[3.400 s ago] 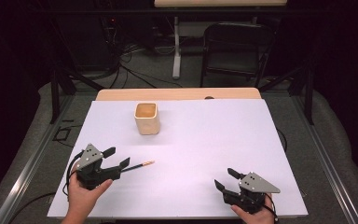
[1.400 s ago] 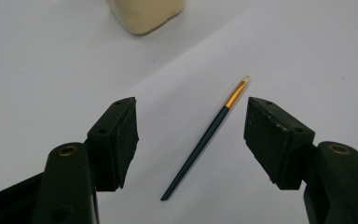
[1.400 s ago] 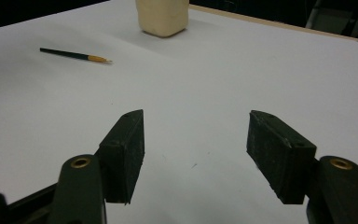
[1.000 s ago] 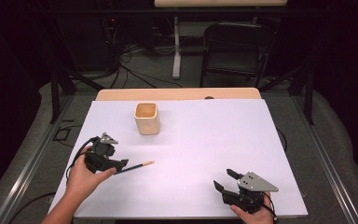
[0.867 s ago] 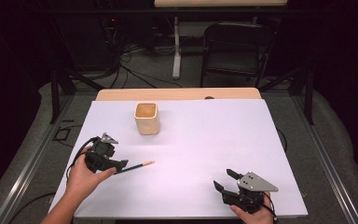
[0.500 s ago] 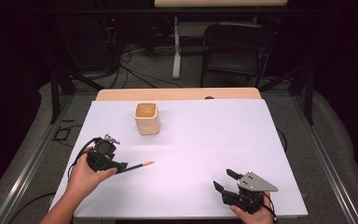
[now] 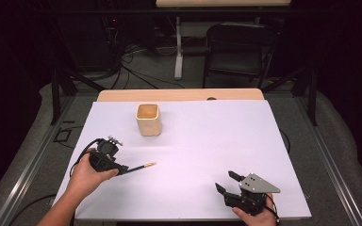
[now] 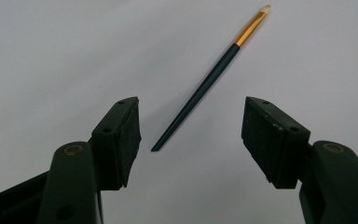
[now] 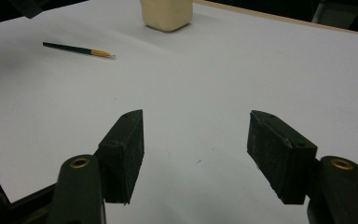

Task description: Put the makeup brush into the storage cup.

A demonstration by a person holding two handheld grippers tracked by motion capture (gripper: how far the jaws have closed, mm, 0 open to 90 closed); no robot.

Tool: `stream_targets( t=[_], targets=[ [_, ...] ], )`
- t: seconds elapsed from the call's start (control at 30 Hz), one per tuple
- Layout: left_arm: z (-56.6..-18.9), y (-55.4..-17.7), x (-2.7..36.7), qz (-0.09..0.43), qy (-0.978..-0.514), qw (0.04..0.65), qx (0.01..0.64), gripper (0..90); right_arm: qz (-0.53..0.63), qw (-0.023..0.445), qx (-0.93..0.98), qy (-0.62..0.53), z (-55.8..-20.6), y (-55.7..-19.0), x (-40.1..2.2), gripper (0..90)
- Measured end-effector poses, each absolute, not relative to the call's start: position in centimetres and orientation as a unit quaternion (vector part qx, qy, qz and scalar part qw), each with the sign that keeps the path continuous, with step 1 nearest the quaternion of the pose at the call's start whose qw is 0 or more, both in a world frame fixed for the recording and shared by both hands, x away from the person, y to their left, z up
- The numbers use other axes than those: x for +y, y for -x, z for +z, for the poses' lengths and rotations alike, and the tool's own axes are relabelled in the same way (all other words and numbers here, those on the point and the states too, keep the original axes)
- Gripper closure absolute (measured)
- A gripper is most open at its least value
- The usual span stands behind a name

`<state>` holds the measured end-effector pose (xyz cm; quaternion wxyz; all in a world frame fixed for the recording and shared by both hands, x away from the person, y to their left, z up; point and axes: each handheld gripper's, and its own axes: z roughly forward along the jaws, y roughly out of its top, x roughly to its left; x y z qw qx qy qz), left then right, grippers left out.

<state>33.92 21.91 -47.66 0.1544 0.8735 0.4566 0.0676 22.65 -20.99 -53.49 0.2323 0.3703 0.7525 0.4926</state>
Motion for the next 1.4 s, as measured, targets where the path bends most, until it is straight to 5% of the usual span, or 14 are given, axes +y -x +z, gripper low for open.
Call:
stream_targets(
  t=[1.4],
  targets=[
    [-48.3, -35.3, 18.8, 0.069, -0.905, 0.109, 0.406, 43.8, 0.489, 0.223, 0.759, -0.368, -53.7, -22.8, -20.8, 36.2]
  ],
)
